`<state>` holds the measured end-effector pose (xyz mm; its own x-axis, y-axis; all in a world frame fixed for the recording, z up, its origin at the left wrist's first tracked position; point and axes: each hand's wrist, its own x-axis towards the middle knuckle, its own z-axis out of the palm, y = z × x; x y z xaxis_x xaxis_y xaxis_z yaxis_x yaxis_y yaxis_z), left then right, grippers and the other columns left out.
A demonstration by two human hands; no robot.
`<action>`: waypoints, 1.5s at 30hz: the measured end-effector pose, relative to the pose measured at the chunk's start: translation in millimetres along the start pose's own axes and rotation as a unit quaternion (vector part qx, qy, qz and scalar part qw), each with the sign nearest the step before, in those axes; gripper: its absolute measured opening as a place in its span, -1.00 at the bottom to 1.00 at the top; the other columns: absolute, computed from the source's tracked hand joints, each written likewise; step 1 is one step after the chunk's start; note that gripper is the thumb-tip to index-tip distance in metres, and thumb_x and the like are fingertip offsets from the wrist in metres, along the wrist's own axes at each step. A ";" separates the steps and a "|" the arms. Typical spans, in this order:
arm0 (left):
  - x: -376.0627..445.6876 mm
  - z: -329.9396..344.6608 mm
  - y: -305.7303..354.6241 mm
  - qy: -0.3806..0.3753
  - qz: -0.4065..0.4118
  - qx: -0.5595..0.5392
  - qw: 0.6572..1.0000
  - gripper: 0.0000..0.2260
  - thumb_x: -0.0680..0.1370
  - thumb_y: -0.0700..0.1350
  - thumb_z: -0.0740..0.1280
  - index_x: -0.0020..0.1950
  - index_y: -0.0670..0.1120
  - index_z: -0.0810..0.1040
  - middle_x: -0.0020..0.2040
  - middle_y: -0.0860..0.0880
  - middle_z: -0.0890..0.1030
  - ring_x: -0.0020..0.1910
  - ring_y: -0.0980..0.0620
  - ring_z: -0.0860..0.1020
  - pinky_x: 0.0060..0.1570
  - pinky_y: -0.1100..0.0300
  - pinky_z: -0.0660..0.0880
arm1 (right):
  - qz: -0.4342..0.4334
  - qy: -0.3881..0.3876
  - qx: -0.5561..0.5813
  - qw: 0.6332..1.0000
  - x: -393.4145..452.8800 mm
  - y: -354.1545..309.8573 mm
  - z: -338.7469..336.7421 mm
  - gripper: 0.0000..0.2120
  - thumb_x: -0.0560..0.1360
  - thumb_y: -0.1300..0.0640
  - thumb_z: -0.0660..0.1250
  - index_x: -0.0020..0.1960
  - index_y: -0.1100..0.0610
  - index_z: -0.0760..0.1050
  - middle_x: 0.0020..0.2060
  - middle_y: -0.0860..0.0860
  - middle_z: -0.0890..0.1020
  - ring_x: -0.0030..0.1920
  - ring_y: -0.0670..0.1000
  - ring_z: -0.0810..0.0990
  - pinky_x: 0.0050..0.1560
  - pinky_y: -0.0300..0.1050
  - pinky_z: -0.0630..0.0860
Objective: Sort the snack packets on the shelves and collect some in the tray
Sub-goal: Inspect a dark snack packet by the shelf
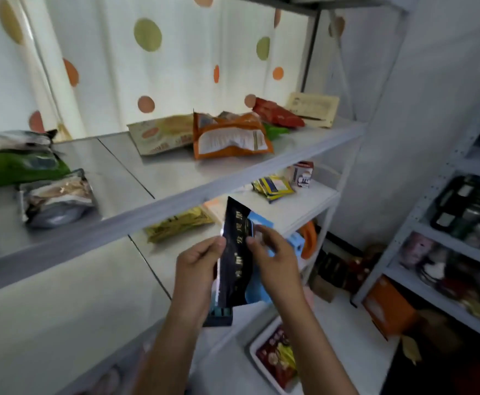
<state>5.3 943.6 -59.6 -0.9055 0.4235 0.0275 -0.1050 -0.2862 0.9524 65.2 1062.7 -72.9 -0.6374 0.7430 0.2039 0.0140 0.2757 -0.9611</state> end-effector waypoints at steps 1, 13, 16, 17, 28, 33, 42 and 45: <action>-7.8 1.2 -8.8 -0.011 -0.030 -0.008 0.999 -0.82 0.57 -0.24 0.32 -0.12 -0.13 0.72 -0.17 -0.16 0.71 -0.26 0.00 0.64 -0.28 0.19 0.56 | 0.007 -0.038 0.005 0.999 -10.3 5.4 3.9 -0.81 0.56 0.15 0.36 0.16 -0.01 0.57 0.12 -0.04 0.65 0.12 -0.16 0.59 0.09 -0.39 0.45; -17.5 -29.3 -39.5 -0.082 -0.132 -0.017 0.988 -0.83 0.57 -0.27 0.30 0.09 -0.26 0.64 0.06 -0.16 0.69 0.07 -0.11 0.66 0.06 0.08 0.61 | 0.048 -0.139 0.086 0.985 -39.5 27.2 14.6 -0.72 0.62 0.24 0.24 0.18 -0.08 0.56 -0.07 -0.29 0.69 0.04 -0.30 0.62 0.03 -0.42 0.49; -16.9 -32.1 -41.5 -0.037 -0.126 -0.009 0.991 -0.88 0.54 -0.29 0.35 -0.02 -0.26 0.67 0.02 -0.15 0.70 0.05 -0.12 0.66 0.05 0.09 0.61 | 0.060 -0.145 0.098 0.983 -39.8 29.7 19.5 -0.75 0.61 0.24 0.26 0.16 -0.02 0.60 -0.07 -0.23 0.71 0.04 -0.21 0.65 0.06 -0.34 0.53; -17.2 -32.4 -41.4 -0.027 -0.128 -0.010 0.991 -0.89 0.53 -0.27 0.37 -0.04 -0.26 0.68 0.01 -0.14 0.70 0.03 -0.11 0.67 0.04 0.09 0.61 | 0.066 -0.145 0.105 0.982 -39.8 30.6 21.0 -0.75 0.61 0.23 0.26 0.19 0.01 0.61 -0.04 -0.19 0.71 0.05 -0.18 0.66 0.08 -0.32 0.54; -16.8 -42.4 -39.0 -0.004 -0.086 0.047 0.995 -0.90 0.52 -0.31 0.38 -0.08 -0.22 0.69 -0.14 -0.14 0.72 -0.14 -0.05 0.70 -0.14 0.22 0.61 | 0.059 -0.178 0.086 0.978 -37.5 33.6 29.3 -0.72 0.60 0.22 0.28 0.13 -0.14 0.57 -0.07 -0.25 0.69 0.01 -0.28 0.64 -0.02 -0.41 0.52; -16.4 -47.3 -48.0 -0.014 -0.072 0.100 0.992 -0.90 0.54 -0.23 0.38 -0.06 -0.15 0.71 -0.09 -0.13 0.71 -0.07 -0.11 0.69 -0.05 -0.04 0.63 | 0.089 -0.206 0.106 0.969 -36.1 33.0 23.6 -0.76 0.58 0.20 0.31 0.10 -0.12 0.60 -0.13 -0.22 0.71 -0.04 -0.23 0.68 -0.13 -0.37 0.55; -26.4 -34.8 -59.2 -0.009 0.015 0.157 0.987 -0.93 0.49 -0.37 0.38 -0.13 -0.28 0.66 -0.10 -0.13 0.66 -0.17 0.13 0.64 -0.16 0.36 0.54 | 0.138 -0.268 0.121 0.946 -40.7 32.1 10.7 -0.77 0.61 0.19 0.25 0.13 0.18 0.66 -0.01 0.08 0.73 0.07 0.05 0.69 0.12 -0.11 0.60; -28.4 -32.4 -63.1 0.014 0.037 0.183 0.982 -0.92 0.48 -0.35 0.40 -0.15 -0.23 0.67 -0.10 -0.09 0.66 -0.19 0.15 0.62 -0.18 0.40 0.51 | 0.127 -0.276 0.100 0.948 -37.5 34.9 9.2 -0.76 0.62 0.20 0.24 0.09 0.23 0.66 -0.04 0.18 0.72 0.05 0.13 0.69 0.14 -0.02 0.59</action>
<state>24.3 921.8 -130.3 -0.9167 0.3875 0.0976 0.1121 0.0150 0.9936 82.5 1038.8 -115.8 -0.9395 0.3232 -0.1138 0.1099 -0.0304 -0.9935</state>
